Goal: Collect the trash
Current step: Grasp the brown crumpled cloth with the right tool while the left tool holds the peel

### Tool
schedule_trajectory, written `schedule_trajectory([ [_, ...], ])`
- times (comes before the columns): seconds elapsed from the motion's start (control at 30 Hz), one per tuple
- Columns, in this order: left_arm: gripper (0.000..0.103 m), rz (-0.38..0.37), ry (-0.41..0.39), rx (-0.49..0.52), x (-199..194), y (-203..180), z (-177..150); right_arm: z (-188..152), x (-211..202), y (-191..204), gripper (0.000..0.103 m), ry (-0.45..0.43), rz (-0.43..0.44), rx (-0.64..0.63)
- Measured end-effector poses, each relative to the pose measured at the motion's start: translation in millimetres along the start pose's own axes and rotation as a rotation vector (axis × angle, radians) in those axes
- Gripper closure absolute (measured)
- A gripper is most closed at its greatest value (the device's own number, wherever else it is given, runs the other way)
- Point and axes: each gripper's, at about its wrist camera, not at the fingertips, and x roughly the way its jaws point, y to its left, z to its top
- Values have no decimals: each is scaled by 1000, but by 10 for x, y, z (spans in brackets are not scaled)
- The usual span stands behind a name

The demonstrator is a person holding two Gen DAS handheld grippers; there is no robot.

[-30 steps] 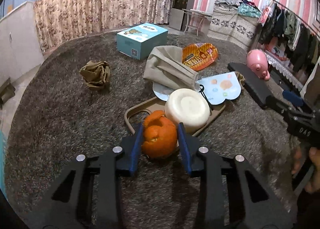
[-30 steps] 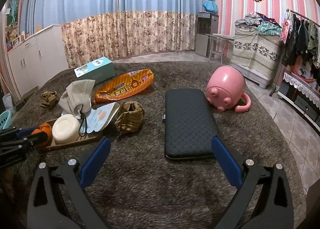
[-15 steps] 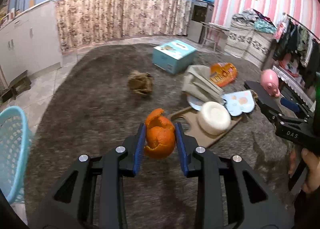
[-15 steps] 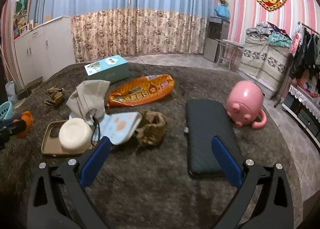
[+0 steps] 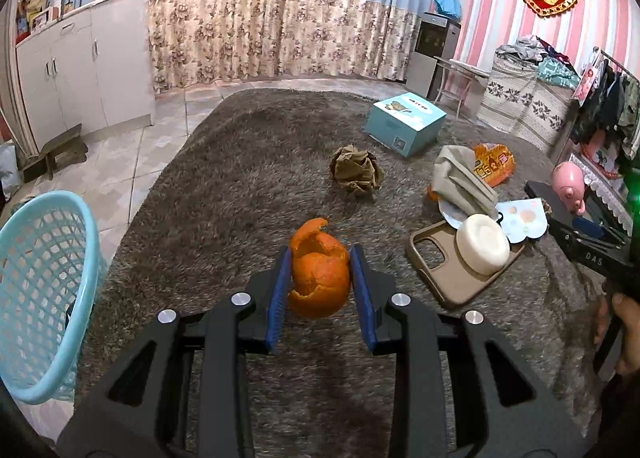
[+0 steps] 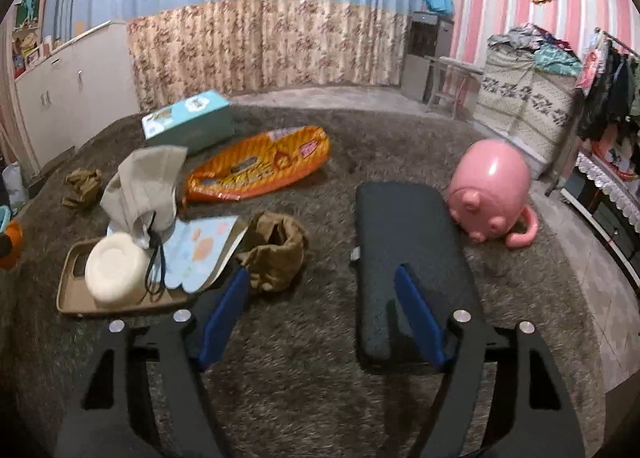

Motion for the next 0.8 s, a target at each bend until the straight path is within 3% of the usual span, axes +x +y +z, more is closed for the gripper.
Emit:
schedule_trajectory([
  [0.2,74,8,13,15,62,-54,-51,45,214,124,39,42,63,-37],
  [0.33,74,15,2,29,38,-63,-44,101,262,129,62,52,137,-32],
  [0.43,74,15,-10,21,-12,-38,-28,107,210,168,72,30,155,-45],
  [0.8,74,20,-68,-32,-291,223,56,144,-334,224,72,-110,47,4],
])
